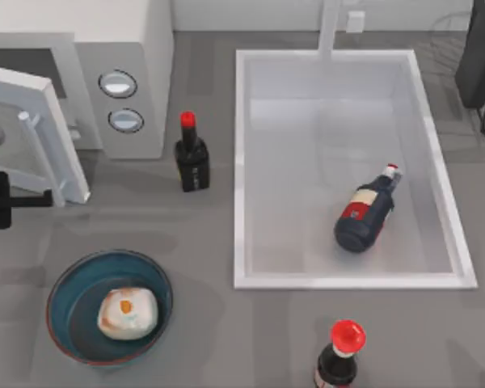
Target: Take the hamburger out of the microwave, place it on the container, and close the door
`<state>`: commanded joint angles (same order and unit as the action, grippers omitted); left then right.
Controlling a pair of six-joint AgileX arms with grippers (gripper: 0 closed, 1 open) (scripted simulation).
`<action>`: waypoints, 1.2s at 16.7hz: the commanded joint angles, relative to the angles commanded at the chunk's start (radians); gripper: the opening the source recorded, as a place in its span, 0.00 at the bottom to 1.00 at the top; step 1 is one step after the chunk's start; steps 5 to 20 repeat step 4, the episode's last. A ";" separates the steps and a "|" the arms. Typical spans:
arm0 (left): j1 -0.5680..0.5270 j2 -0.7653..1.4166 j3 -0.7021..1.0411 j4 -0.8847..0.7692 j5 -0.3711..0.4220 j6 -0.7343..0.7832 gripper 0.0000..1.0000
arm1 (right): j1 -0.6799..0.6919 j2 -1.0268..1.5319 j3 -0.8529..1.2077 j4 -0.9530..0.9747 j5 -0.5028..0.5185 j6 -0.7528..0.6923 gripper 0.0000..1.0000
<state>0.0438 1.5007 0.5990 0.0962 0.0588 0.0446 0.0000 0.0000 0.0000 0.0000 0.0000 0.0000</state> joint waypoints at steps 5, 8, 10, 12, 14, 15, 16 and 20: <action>-0.007 0.067 0.048 0.035 -0.004 -0.004 0.00 | 0.000 0.000 0.000 0.000 0.000 0.000 1.00; -0.007 0.067 0.048 0.035 -0.004 -0.004 0.00 | 0.000 0.000 0.000 0.000 0.000 0.000 1.00; -0.007 0.067 0.048 0.035 -0.004 -0.004 0.00 | 0.000 0.000 0.000 0.000 0.000 0.000 1.00; -0.007 0.067 0.048 0.035 -0.004 -0.004 0.00 | 0.000 0.000 0.000 0.000 0.000 0.000 1.00; -0.007 0.067 0.048 0.035 -0.004 -0.004 0.00 | 0.000 0.000 0.000 0.000 0.000 0.000 1.00; -0.007 0.067 0.048 0.035 -0.004 -0.004 0.00 | 0.000 0.000 0.000 0.000 0.000 0.000 1.00; -0.007 0.067 0.048 0.035 -0.004 -0.004 0.00 | 0.000 0.000 0.000 0.000 0.000 0.000 1.00; -0.007 0.067 0.048 0.035 -0.004 -0.004 0.00 | 0.000 0.000 0.000 0.000 0.000 0.000 1.00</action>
